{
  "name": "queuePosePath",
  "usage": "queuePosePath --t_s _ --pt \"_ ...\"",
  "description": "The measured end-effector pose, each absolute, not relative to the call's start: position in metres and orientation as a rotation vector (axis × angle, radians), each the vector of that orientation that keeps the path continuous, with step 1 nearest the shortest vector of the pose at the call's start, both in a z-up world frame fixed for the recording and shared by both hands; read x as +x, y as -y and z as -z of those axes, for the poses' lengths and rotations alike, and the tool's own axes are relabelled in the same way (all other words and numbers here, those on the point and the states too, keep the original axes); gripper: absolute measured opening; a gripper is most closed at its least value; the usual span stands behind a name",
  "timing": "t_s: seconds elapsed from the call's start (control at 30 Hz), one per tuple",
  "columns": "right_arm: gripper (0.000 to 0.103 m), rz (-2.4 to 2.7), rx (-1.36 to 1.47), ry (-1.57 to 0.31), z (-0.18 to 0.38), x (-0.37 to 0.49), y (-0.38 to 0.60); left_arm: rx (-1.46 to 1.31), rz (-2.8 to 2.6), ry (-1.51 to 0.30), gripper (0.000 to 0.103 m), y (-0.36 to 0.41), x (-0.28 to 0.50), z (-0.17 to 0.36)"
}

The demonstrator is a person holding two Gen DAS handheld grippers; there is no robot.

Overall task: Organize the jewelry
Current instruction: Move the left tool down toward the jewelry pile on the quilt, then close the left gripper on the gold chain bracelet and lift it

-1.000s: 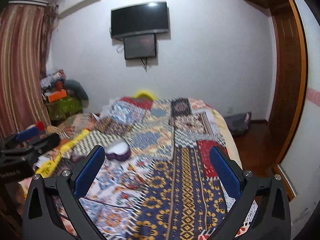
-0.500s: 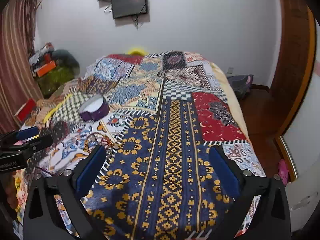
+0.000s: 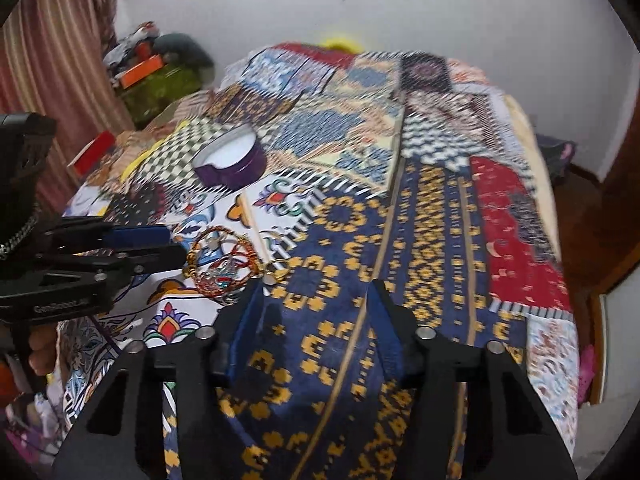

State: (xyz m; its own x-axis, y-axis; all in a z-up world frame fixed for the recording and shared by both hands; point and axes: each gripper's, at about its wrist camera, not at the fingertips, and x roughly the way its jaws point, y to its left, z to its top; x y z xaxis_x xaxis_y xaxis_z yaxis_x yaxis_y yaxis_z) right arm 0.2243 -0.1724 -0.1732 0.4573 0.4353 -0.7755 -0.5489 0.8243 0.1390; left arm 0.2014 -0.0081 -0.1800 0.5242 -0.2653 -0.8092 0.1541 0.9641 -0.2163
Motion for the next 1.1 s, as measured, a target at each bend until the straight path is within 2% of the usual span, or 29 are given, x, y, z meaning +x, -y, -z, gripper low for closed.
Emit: queuePosePath --t_s 0.1,0.23,0.33,0.47,0.93,1.03,1.1 --pt "0.037 -0.639 -0.151 -0.942 0.179 0.229 0.166 -0.129 0.268 -0.995 0.024 0.010 0.205 0.182" --pt "0.033 -0.666 -0.158 -0.965 0.183 0.235 0.160 -0.141 0.281 -0.999 0.019 0.010 0.210 0.185" --pt "0.032 -0.669 -0.181 -0.963 0.184 0.237 0.155 -0.151 0.300 -1.009 0.011 0.011 0.215 0.189" --pt "0.024 -0.667 -0.222 -0.960 0.186 0.240 0.147 -0.129 0.302 -0.998 0.010 0.016 0.214 0.191" --pt "0.023 -0.668 -0.278 -0.951 0.185 0.241 0.132 -0.107 0.274 -0.911 0.008 0.010 0.205 0.177" --pt "0.023 -0.665 -0.292 -0.944 0.187 0.241 0.127 -0.106 0.269 -0.888 0.003 0.006 0.202 0.170" --pt "0.019 -0.662 -0.284 -0.943 0.188 0.242 0.127 -0.105 0.266 -0.879 0.003 0.004 0.200 0.167"
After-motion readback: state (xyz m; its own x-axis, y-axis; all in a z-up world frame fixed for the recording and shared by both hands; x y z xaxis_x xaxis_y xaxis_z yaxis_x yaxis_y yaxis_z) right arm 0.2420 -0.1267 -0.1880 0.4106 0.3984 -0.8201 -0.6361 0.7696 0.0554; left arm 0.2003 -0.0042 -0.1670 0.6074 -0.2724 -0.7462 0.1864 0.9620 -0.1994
